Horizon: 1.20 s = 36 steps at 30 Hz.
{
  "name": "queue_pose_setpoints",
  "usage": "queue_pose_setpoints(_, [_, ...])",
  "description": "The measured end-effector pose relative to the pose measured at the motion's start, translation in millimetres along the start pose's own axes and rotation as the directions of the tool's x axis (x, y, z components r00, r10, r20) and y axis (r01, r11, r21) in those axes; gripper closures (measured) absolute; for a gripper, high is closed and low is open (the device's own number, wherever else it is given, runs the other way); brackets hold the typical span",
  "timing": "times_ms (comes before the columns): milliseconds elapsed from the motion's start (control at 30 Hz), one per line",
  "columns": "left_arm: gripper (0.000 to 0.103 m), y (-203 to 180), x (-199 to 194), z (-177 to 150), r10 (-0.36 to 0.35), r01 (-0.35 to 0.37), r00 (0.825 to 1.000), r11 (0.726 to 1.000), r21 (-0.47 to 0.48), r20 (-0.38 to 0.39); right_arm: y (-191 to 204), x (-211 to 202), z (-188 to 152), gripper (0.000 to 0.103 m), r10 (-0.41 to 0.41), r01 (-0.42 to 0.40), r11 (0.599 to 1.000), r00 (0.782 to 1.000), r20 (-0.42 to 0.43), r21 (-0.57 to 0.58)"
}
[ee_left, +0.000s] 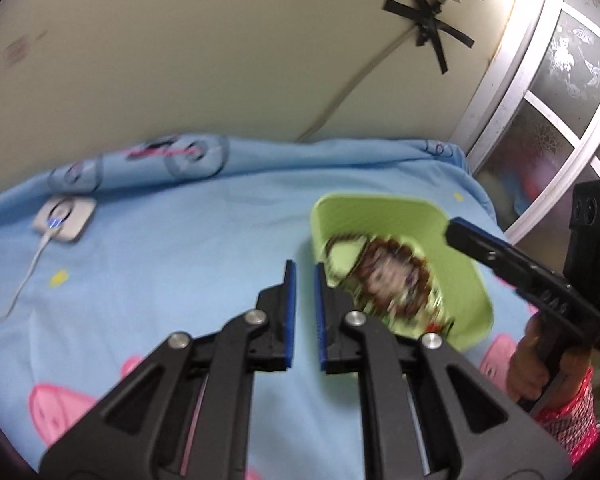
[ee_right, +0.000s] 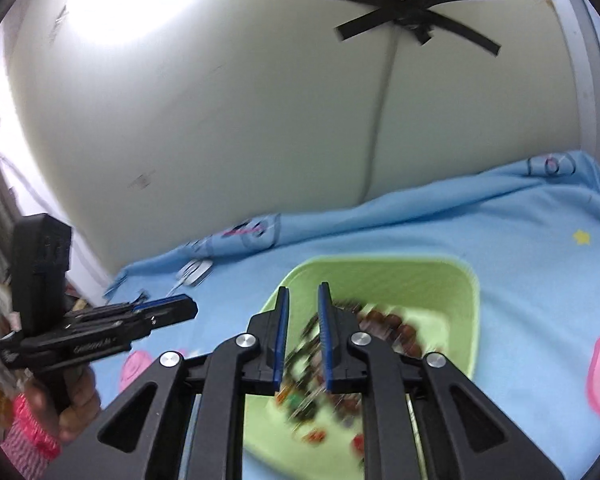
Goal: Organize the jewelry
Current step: 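Carry the dark purple bracelet to the basket and open the left tool, then grasp the amber bead bracelet with the right tool beside the left tool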
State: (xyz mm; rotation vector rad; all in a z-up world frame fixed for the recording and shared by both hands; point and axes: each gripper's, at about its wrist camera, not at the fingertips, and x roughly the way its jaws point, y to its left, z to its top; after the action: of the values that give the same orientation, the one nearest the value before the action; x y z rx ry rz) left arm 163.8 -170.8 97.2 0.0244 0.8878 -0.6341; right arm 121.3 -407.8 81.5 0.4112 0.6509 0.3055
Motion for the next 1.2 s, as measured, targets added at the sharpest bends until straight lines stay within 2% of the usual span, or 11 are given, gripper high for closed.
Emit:
queue_pose_setpoints(167, [0.095,23.6,-16.7,-50.4,0.029,-0.03,0.999,0.999,-0.021,-0.036,29.1,-1.4,-39.8,0.103,0.071,-0.076,0.996,0.993,-0.096,-0.045])
queue_pose_setpoints(267, [0.095,32.4,-23.3,-83.7,0.042,-0.044,0.997,0.999,-0.032,-0.067,52.3,5.1,-70.6,0.103,0.107,-0.124,0.989,0.975,-0.193,-0.077])
queue_pose_setpoints(400, [0.095,38.3,-36.2,-117.9,0.057,-0.06,0.995,0.998,-0.029,-0.083,85.4,10.8,-105.8,0.103,0.109,-0.157,0.976,0.952,-0.286,-0.151])
queue_pose_setpoints(533, [0.095,42.4,-55.0,-143.4,0.035,-0.038,0.996,0.998,-0.045,-0.078,110.0,14.1,-127.7,0.103,0.088,-0.17,0.96,0.939,-0.333,-0.225])
queue_pose_setpoints(600, [0.088,41.5,-62.3,-152.1,0.023,-0.026,0.997,0.999,-0.045,-0.072,119.6,13.7,-135.3,0.103,0.072,-0.167,0.952,0.937,-0.342,-0.256])
queue_pose_setpoints(667, [0.07,39.3,-68.5,-160.7,0.012,-0.014,0.998,0.999,-0.043,-0.061,125.3,17.8,-139.6,0.103,0.048,-0.156,0.944,0.937,-0.346,-0.29])
queue_pose_setpoints(767, [0.068,31.7,-72.4,-170.1,-0.021,0.019,0.998,1.0,-0.023,-0.06,130.7,22.7,-146.4,0.103,0.019,-0.138,0.936,0.939,-0.345,-0.323])
queue_pose_setpoints(867, [0.067,22.2,-67.8,-176.3,-0.001,0.002,0.997,1.0,0.016,-0.071,135.6,29.7,-150.6,0.103,-0.014,-0.111,0.932,0.94,-0.34,-0.346])
queue_pose_setpoints(1033, [0.068,9.9,-59.0,-187.7,0.06,-0.053,0.995,0.995,0.09,-0.079,137.1,22.3,-159.0,0.103,-0.05,-0.084,0.919,0.945,-0.323,-0.386])
queue_pose_setpoints(1133, [0.092,8.0,-59.0,-190.0,0.069,-0.061,0.996,0.991,0.119,-0.059,142.7,20.2,-162.8,0.103,-0.07,-0.074,0.903,0.947,-0.314,-0.424])
queue_pose_setpoints(1200, [0.096,14.9,-60.7,-188.6,0.067,-0.062,0.996,0.993,0.098,-0.054,150.6,24.7,-163.0,0.103,-0.058,-0.093,0.9,0.943,-0.327,-0.427])
